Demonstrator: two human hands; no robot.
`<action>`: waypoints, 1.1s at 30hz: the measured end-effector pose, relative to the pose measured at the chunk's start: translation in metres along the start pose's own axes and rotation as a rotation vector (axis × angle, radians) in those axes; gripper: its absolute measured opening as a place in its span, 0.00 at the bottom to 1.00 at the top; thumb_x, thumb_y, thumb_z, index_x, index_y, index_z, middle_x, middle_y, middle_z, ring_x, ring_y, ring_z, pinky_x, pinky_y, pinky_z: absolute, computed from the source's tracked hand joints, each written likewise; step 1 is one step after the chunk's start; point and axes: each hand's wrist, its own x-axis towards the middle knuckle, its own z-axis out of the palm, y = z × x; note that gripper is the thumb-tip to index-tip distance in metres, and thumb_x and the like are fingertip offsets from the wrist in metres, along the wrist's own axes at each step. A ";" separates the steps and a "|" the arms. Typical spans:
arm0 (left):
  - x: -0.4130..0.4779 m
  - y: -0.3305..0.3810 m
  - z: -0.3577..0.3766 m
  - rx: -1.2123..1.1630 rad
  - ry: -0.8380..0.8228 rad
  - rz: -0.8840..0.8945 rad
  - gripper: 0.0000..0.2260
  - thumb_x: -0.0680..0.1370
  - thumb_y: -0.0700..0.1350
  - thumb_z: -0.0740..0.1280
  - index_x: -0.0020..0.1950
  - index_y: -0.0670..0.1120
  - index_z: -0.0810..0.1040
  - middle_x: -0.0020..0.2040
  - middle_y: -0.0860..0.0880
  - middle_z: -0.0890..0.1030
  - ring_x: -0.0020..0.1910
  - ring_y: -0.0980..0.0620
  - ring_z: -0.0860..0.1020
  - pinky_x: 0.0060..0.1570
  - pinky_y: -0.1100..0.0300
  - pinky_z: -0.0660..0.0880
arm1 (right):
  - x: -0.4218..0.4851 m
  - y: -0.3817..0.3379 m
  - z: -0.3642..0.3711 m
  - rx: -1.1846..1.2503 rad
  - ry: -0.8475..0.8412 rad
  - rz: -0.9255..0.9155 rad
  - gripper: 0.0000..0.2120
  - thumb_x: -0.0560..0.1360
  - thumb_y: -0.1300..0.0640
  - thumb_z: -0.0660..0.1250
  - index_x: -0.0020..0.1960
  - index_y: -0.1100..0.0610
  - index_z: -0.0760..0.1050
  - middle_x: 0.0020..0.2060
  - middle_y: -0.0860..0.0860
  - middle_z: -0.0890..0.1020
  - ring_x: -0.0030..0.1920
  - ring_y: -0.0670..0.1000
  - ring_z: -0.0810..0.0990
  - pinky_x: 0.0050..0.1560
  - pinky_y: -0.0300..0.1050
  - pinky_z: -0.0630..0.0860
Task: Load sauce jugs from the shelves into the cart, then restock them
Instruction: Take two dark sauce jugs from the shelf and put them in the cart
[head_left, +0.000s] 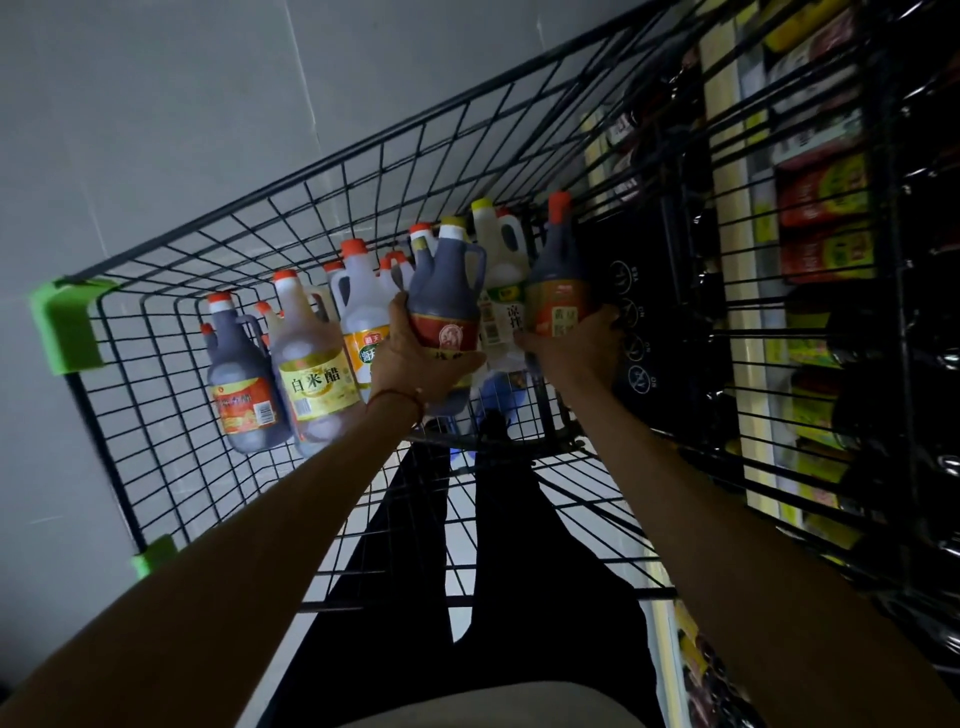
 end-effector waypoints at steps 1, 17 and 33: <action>0.001 0.000 0.000 0.003 -0.011 -0.004 0.47 0.66 0.52 0.81 0.77 0.48 0.58 0.66 0.44 0.77 0.61 0.43 0.78 0.56 0.50 0.78 | 0.001 0.000 -0.003 0.025 -0.029 0.016 0.50 0.63 0.52 0.85 0.73 0.62 0.59 0.66 0.61 0.75 0.60 0.61 0.79 0.52 0.52 0.78; -0.051 -0.003 -0.036 0.173 0.009 0.040 0.40 0.63 0.63 0.80 0.68 0.45 0.71 0.53 0.50 0.78 0.49 0.50 0.76 0.48 0.55 0.76 | -0.074 0.028 -0.029 0.341 -0.138 -0.015 0.51 0.53 0.51 0.89 0.70 0.58 0.68 0.59 0.52 0.80 0.52 0.53 0.81 0.52 0.50 0.80; -0.155 0.028 -0.088 0.053 -0.206 0.605 0.36 0.59 0.66 0.79 0.62 0.52 0.76 0.51 0.53 0.84 0.48 0.49 0.82 0.49 0.51 0.79 | -0.261 0.097 -0.072 0.684 0.333 -0.153 0.39 0.58 0.56 0.86 0.62 0.57 0.68 0.46 0.52 0.81 0.41 0.52 0.82 0.37 0.43 0.77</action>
